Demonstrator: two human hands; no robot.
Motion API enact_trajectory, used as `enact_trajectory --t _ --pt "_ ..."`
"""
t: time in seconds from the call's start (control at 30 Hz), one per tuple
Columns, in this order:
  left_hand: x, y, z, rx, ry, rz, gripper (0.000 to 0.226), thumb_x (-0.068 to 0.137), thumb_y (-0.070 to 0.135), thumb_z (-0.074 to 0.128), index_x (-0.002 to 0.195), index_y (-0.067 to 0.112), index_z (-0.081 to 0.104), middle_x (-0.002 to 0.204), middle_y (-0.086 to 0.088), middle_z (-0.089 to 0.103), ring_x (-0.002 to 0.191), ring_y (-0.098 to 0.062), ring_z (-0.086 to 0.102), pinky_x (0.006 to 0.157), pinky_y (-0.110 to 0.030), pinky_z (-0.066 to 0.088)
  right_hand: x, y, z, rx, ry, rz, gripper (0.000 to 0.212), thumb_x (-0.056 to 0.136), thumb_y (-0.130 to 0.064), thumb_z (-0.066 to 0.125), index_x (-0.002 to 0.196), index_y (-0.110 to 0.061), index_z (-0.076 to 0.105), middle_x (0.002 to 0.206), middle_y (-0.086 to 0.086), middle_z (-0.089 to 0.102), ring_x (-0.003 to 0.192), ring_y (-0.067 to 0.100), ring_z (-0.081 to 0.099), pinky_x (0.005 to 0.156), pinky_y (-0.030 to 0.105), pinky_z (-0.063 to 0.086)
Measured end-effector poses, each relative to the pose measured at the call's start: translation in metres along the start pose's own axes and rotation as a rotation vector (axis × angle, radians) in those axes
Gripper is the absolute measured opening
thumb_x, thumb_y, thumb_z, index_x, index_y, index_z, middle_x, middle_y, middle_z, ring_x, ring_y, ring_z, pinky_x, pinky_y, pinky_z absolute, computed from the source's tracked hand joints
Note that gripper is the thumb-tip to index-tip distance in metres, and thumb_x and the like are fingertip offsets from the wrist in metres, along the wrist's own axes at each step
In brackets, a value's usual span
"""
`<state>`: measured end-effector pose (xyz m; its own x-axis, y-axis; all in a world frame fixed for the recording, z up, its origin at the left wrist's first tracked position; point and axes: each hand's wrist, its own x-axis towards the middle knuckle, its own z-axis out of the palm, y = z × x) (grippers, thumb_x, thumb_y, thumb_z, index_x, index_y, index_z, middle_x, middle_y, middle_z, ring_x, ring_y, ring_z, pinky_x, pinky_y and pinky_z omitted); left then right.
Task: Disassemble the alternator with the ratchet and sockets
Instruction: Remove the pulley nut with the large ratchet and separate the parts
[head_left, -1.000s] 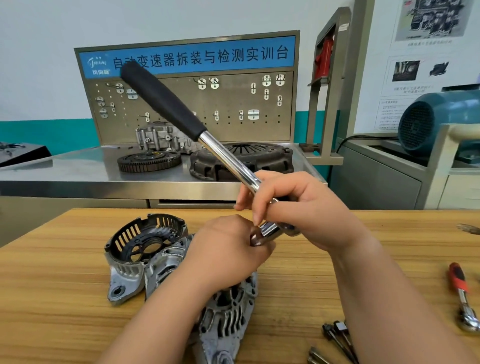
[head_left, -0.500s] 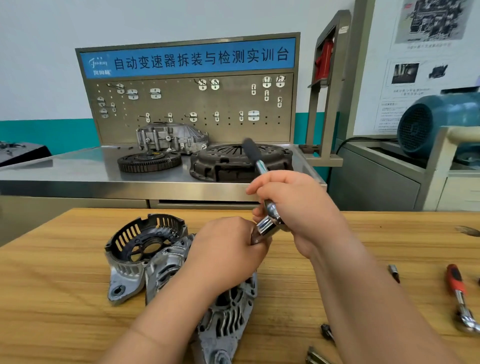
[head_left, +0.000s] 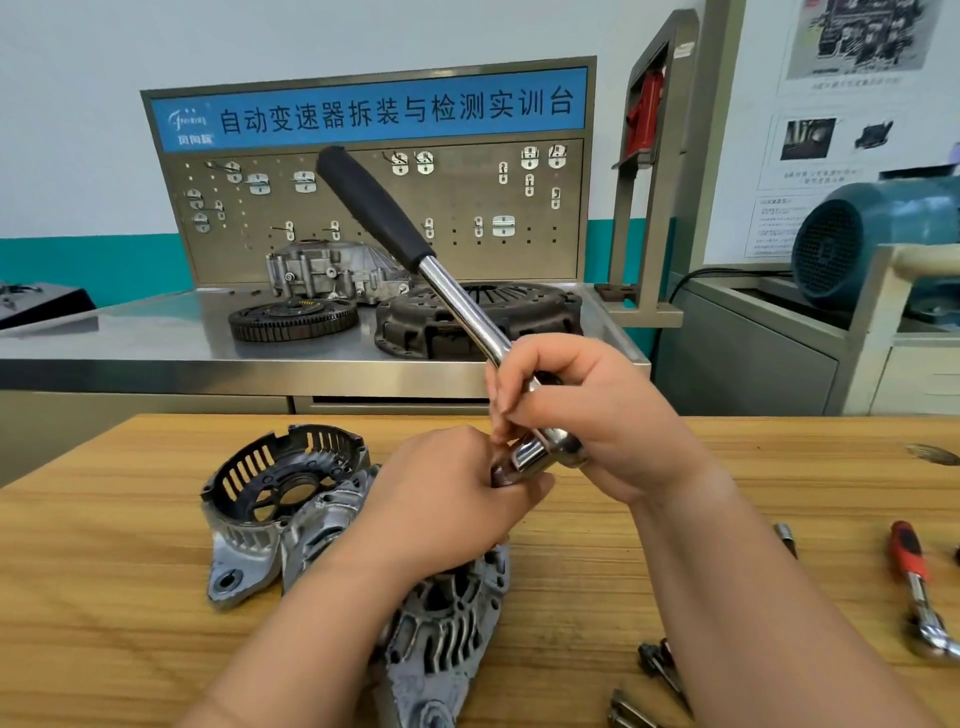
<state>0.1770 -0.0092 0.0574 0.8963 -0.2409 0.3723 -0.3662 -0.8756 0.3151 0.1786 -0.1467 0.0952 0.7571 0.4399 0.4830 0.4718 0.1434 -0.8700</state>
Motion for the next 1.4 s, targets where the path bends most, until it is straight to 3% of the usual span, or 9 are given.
enact_trajectory --t 0.2,0.33,0.4,0.57,0.67,0.83,1.0,1.2,1.4 --pt "0.000 0.003 0.001 -0.029 0.035 -0.060 0.047 0.086 0.053 0.050 0.050 0.023 0.047 0.048 0.006 0.055 0.056 -0.014 0.056 0.049 -0.024 0.035 0.003 -0.002 0.014 -0.029 0.320 0.163 0.018 0.080 0.006 0.057 0.070 -0.007 0.065 0.066 0.006 0.058 0.060 0.016 0.058 0.056 0.031 0.053" --pt "-0.002 0.004 0.001 -0.058 0.025 -0.020 0.034 0.084 0.051 0.051 0.050 0.046 0.048 0.039 0.017 0.046 0.043 -0.010 0.036 0.046 -0.026 0.025 0.001 -0.009 0.016 -0.738 0.384 0.317 0.020 0.088 -0.014 0.049 0.088 -0.002 0.065 0.077 0.010 0.064 0.077 0.030 0.061 0.073 0.045 0.054" --pt "-0.002 0.005 0.002 -0.044 0.027 0.002 0.034 0.084 0.051 0.051 0.051 0.047 0.046 0.040 0.019 0.045 0.043 -0.010 0.034 0.045 -0.027 0.023 0.000 -0.013 0.014 -0.824 0.330 0.370 0.022 0.090 -0.019 0.045 0.078 -0.008 0.061 0.071 0.007 0.058 0.069 0.027 0.056 0.070 0.041 0.052" --pt "0.000 0.003 0.003 -0.064 0.044 -0.028 0.042 0.084 0.049 0.054 0.046 0.033 0.047 0.037 0.006 0.039 0.045 -0.013 0.036 0.046 -0.028 0.025 -0.003 -0.013 0.010 -0.774 0.246 0.162 0.025 0.087 -0.013 0.048 0.080 -0.020 0.071 0.086 0.007 0.070 0.082 0.024 0.064 0.074 0.043 0.055" --pt "0.000 0.003 0.003 -0.047 0.079 -0.017 0.043 0.083 0.047 0.052 0.052 0.019 0.044 0.051 0.003 0.056 0.056 -0.017 0.054 0.053 -0.028 0.042 -0.005 -0.014 0.007 -0.614 0.080 0.000 0.032 0.086 -0.002 0.054 0.071 -0.024 0.072 0.080 -0.005 0.068 0.080 0.017 0.062 0.075 0.031 0.052" --pt "-0.001 0.005 0.002 -0.036 0.111 0.053 0.034 0.086 0.048 0.051 0.063 0.025 0.039 0.068 0.003 0.058 0.073 -0.020 0.059 0.059 -0.029 0.044 -0.006 -0.013 0.000 -0.412 -0.095 -0.113 0.024 0.080 0.005 0.057 0.076 -0.012 0.073 0.094 0.008 0.065 0.090 0.013 0.062 0.080 0.024 0.050" --pt "0.000 0.005 0.003 -0.019 0.091 -0.044 0.047 0.087 0.047 0.049 0.052 0.020 0.036 0.048 0.003 0.041 0.050 -0.017 0.042 0.045 -0.027 0.027 -0.004 -0.011 0.006 -0.437 0.059 -0.062 0.029 0.085 0.002 0.059 0.077 -0.022 0.073 0.077 -0.010 0.067 0.081 0.008 0.063 0.076 0.023 0.050" --pt "-0.001 0.006 0.003 -0.013 0.093 -0.034 0.046 0.084 0.036 0.053 0.049 0.019 0.030 0.043 0.003 0.034 0.046 -0.016 0.034 0.045 -0.028 0.025 0.000 -0.002 0.022 -0.588 0.444 0.136 0.026 0.087 -0.013 0.051 0.075 -0.029 0.068 0.072 -0.009 0.063 0.070 0.016 0.064 0.063 0.036 0.056" --pt "0.000 0.008 0.004 0.009 0.081 -0.022 0.046 0.085 0.038 0.051 0.049 0.018 0.032 0.044 0.001 0.036 0.048 -0.018 0.036 0.046 -0.027 0.026 0.001 -0.003 0.015 -0.687 0.409 0.242 0.024 0.089 -0.014 0.047 0.079 -0.022 0.067 0.070 -0.009 0.063 0.068 0.010 0.058 0.070 0.034 0.053"
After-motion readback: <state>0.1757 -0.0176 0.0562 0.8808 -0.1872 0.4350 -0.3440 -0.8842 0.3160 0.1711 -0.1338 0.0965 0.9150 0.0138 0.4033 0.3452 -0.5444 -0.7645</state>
